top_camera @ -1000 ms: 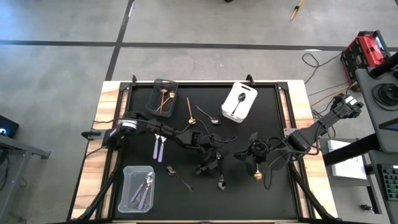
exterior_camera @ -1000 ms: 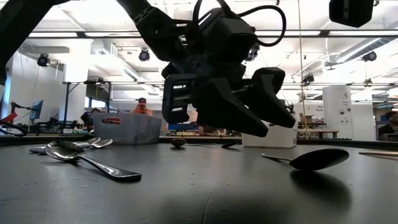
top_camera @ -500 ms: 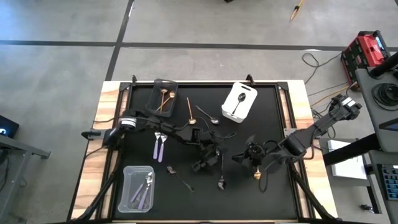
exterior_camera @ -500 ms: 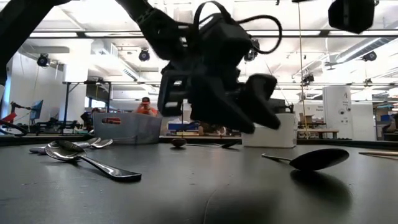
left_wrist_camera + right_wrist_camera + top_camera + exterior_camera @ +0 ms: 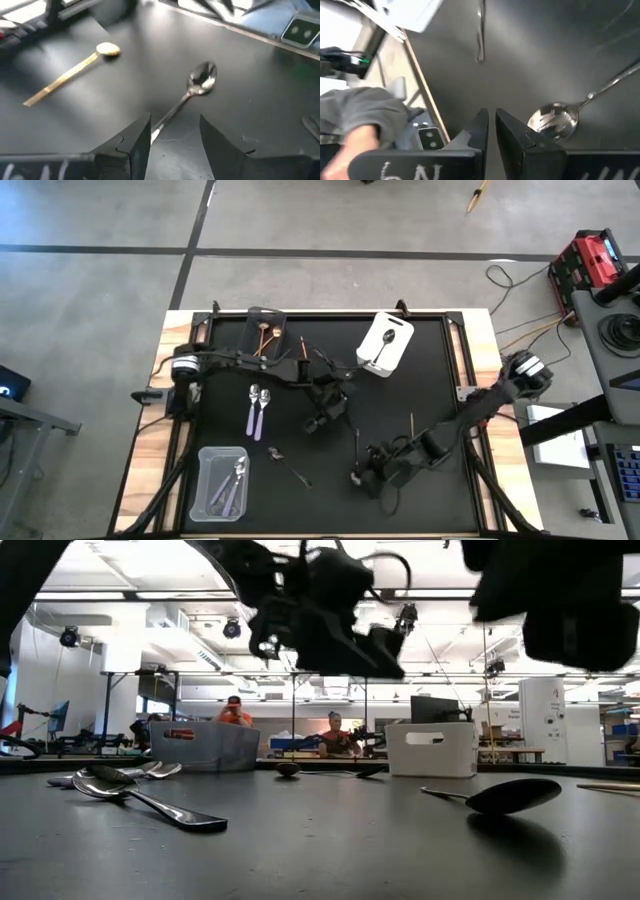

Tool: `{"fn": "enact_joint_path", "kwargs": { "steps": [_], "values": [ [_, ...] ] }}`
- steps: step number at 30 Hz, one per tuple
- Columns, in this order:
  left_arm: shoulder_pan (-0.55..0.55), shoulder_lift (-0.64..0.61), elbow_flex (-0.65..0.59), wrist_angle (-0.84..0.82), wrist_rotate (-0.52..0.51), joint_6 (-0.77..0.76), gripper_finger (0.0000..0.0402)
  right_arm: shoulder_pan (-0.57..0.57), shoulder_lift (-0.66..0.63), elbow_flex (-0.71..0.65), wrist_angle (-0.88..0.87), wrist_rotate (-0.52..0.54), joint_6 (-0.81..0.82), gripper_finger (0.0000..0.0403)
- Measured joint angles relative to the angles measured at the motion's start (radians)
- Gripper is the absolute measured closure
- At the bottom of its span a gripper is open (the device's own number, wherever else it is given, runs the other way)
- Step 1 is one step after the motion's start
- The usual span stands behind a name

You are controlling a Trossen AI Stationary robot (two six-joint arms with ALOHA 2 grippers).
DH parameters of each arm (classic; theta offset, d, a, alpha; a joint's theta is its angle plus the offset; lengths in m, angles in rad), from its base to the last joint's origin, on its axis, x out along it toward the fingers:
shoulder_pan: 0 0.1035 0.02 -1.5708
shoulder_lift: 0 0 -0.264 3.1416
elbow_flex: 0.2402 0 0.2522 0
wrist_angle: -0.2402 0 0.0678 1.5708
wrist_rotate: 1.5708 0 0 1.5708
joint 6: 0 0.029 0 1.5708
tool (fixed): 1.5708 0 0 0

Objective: Sort silverware by color (type)
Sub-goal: Put the black spoon into the white bin

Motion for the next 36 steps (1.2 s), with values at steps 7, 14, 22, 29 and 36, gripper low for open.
{"fn": "enact_joint_path", "kwargs": {
  "steps": [7,14,22,29,36],
  "values": [
    [-0.014,-0.224,-0.211,0.157,-0.107,-0.031,0.027,0.0,0.17,0.169,-0.213,-0.037,0.071,0.0376],
    [-0.039,-0.473,-0.505,0.483,-0.163,-0.151,0.028,0.0,0.292,0.338,-0.445,-0.101,0.118,0.0376],
    [-0.052,-0.693,-0.735,0.698,-0.344,-0.195,0.0281,0.004,0.371,0.403,-0.439,-0.144,0.093,0.0376],
    [-0.052,-0.79,-0.78,0.728,-0.348,-0.21,0.0281,0.004,0.372,0.363,-0.494,-0.154,0.121,0.0376],
    [-0.052,-0.775,-0.785,0.726,-0.348,-0.226,0.0281,-0.001,0.358,0.358,-0.813,-0.102,0.224,0.0376]
  ]
}}
